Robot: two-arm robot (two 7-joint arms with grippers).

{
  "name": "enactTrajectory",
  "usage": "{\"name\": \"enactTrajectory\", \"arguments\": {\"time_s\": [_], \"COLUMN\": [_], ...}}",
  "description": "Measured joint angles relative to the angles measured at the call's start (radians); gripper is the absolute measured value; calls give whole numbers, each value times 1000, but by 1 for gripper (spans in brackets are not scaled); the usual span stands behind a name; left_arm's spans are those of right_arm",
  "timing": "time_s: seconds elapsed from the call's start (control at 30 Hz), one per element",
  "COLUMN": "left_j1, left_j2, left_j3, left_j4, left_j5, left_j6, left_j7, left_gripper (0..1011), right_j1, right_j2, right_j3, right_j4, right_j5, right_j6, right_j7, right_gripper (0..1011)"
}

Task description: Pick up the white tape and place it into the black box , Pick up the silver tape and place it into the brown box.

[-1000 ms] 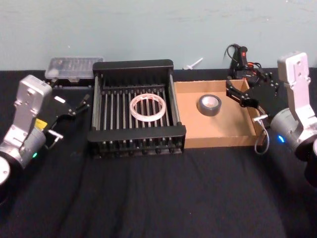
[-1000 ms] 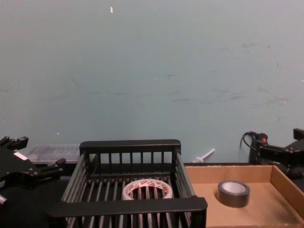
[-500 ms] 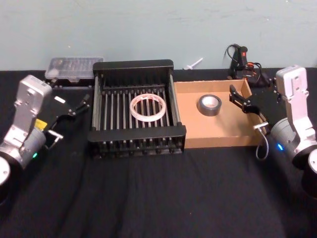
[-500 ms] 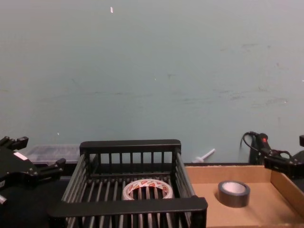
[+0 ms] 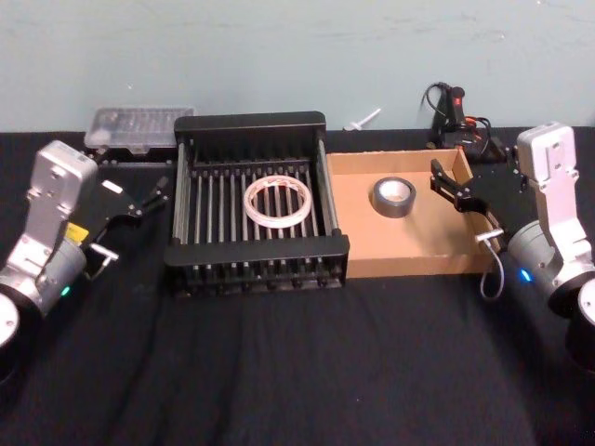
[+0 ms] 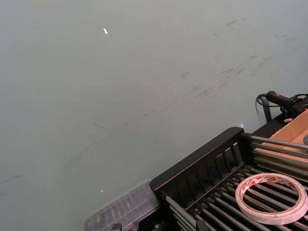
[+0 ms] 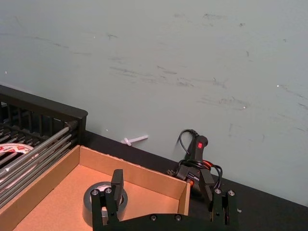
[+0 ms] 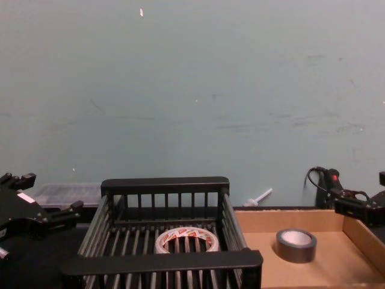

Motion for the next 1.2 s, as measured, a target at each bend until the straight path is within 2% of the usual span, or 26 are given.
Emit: {"name": "enactTrajectory", "arguments": {"time_s": [1.2], "left_j1": [0], "left_j2": [0], "left_j3": [0], "left_j4": [0], "left_j5": [0], "left_j6": [0], "left_j7": [0], "left_gripper": [1001], "right_j1": [0], "right_j2": [2], "right_j3": [-1], "right_j4": [-2], "right_j5": [4], "right_j6": [1], "right_j7": [1], "right_gripper": [1003]}}
